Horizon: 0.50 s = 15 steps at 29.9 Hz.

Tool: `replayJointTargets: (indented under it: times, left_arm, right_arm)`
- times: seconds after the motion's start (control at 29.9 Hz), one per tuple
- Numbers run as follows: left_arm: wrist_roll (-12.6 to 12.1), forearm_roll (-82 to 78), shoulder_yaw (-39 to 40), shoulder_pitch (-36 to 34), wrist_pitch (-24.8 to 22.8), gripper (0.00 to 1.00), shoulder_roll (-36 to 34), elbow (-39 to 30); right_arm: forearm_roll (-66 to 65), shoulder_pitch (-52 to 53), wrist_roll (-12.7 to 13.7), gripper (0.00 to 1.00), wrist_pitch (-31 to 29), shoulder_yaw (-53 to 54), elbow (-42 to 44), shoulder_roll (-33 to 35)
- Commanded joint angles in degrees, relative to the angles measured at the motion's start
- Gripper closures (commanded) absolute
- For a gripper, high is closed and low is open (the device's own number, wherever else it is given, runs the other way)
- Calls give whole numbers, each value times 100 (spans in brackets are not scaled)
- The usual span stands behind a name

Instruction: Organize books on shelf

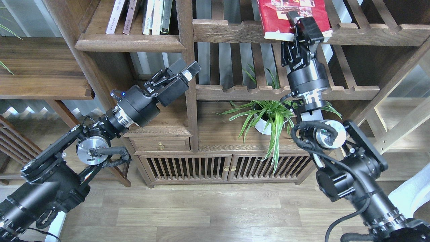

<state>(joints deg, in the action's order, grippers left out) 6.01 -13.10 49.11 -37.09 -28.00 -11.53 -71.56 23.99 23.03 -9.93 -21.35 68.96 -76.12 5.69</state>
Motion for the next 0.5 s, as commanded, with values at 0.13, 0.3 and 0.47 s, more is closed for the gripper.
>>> replayJointTargets:
  times: [0.13,0.3,0.47]
  left_arm:
    - [-21,501,11,-8,0,2,-24,81]
    - [-30,975,2,-8,0,2,-7,90]
    - [-30,1187,2,-35,0,2,2,125]
  right_arm:
    - [0,-106,0,96,-484,-41,0,-252]
    - [0,-158,0,96,-665,-199,0,-358]
    - [0,-255,0,96,-665,-436,0,-410]
